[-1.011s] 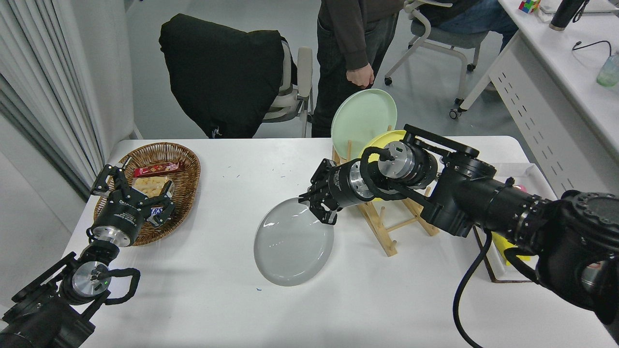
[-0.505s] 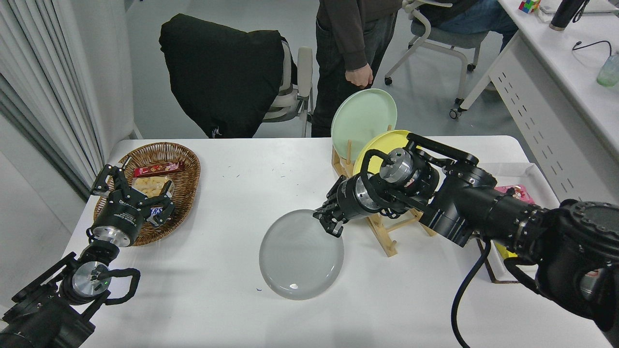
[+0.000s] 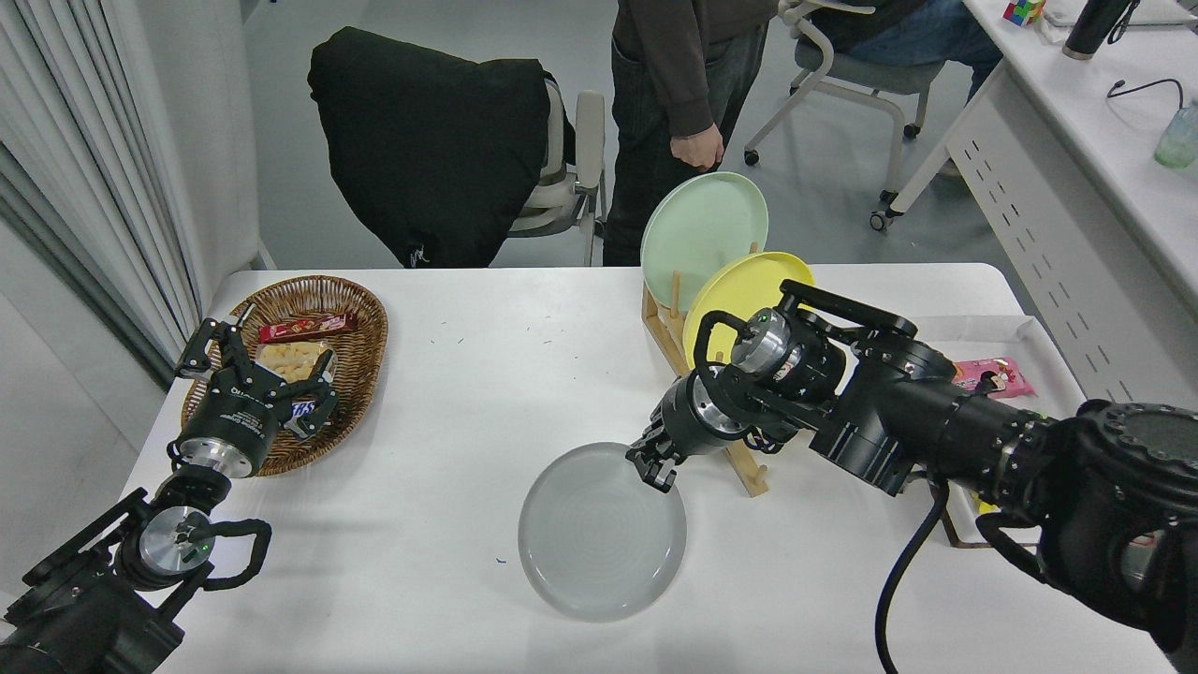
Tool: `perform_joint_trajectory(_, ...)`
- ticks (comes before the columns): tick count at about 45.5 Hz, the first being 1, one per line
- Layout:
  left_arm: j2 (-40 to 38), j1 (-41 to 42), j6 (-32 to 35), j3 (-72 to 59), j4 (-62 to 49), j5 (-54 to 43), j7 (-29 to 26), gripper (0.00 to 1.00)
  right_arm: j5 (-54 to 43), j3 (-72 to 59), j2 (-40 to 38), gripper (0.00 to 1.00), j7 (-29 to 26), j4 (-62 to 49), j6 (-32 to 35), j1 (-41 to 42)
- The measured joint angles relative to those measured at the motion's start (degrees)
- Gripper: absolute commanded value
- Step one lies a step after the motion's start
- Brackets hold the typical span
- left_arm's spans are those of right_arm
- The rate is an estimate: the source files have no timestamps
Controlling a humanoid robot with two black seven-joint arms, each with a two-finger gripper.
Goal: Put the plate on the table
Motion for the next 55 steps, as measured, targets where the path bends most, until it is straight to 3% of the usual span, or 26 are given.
perform_joint_trajectory(14, 0.0, 0.0, 0.0, 0.0, 0.0, 0.0, 0.0, 0.98, 5.3, 2.5, 0.0, 0.0, 0.0, -1.7, -0.4, -1.7)
perform_joint_trajectory(55, 0.0, 0.0, -0.1, 0.0, 0.0, 0.0, 0.0, 0.98, 6.8, 6.7, 0.0, 0.0, 0.0, -6.9, -3.1, -6.7)
